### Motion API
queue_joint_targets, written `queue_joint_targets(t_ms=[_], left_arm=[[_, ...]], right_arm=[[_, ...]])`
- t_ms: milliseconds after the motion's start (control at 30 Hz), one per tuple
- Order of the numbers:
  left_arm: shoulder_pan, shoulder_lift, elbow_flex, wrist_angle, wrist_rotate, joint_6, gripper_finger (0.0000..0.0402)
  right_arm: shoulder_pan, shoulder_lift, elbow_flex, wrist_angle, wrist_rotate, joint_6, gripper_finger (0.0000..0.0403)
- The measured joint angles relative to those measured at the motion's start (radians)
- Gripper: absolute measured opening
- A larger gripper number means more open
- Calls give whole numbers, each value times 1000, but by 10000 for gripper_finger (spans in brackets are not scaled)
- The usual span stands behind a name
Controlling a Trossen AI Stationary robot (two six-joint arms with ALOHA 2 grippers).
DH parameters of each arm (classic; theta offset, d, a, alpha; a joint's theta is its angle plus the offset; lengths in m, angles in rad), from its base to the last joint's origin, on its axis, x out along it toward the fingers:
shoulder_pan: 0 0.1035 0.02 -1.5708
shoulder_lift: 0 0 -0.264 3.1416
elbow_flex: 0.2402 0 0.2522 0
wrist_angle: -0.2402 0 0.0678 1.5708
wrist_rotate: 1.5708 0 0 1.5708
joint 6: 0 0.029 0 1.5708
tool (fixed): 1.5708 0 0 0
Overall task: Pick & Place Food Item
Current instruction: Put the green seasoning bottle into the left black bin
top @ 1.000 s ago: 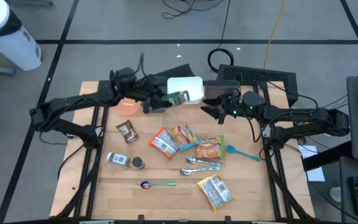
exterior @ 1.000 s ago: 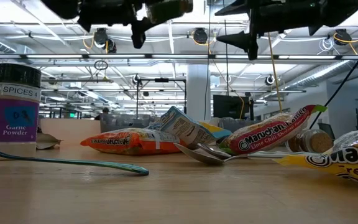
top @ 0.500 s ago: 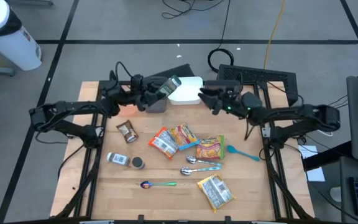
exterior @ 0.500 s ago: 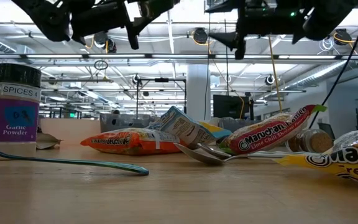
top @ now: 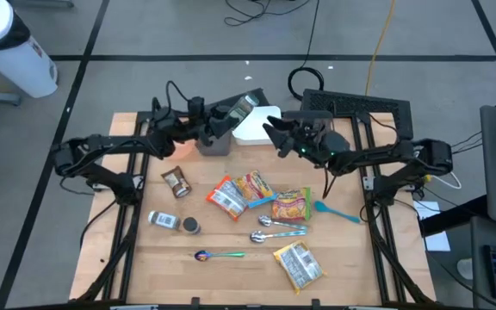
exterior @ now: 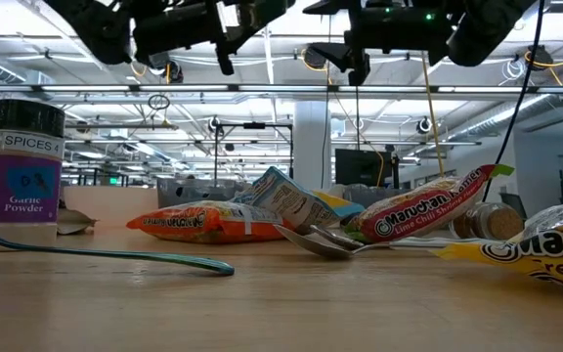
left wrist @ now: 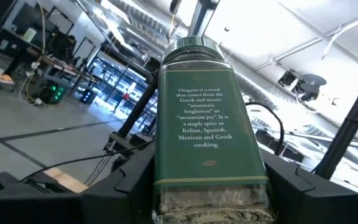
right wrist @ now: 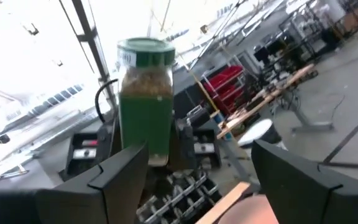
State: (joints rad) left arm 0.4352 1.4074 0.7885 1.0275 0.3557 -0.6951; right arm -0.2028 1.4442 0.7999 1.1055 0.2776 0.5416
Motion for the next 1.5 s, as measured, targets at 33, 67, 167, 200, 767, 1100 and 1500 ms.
queue_joint_targets(t_ms=[33, 67, 167, 200, 767, 1100, 1500], left_arm=[[-5, 16, 18, 1, -1, 6, 205], [-12, 33, 35, 3, -2, 11, 205], [-27, 86, 94, 2, 1, 10, 205], [-34, 102, 111, 2, 2, 8, 205], [-69, 209, 234, 7, 5, -19, 206], [-77, 210, 234, -98, -6, 8, 206], [-82, 210, 234, -102, -17, 16, 206]], right_arm=[[-7, 0, 5, -2, -14, -4, 276], [-13, 0, 10, -2, -26, -2, 276], [-39, 0, 12, 7, -71, 45, 276], [-45, 0, 12, 8, -82, 62, 276], [-57, 0, 11, 143, -207, 45, 276], [-46, 0, 11, 171, -199, 50, 276], [-44, 0, 11, 135, -200, 49, 266]])
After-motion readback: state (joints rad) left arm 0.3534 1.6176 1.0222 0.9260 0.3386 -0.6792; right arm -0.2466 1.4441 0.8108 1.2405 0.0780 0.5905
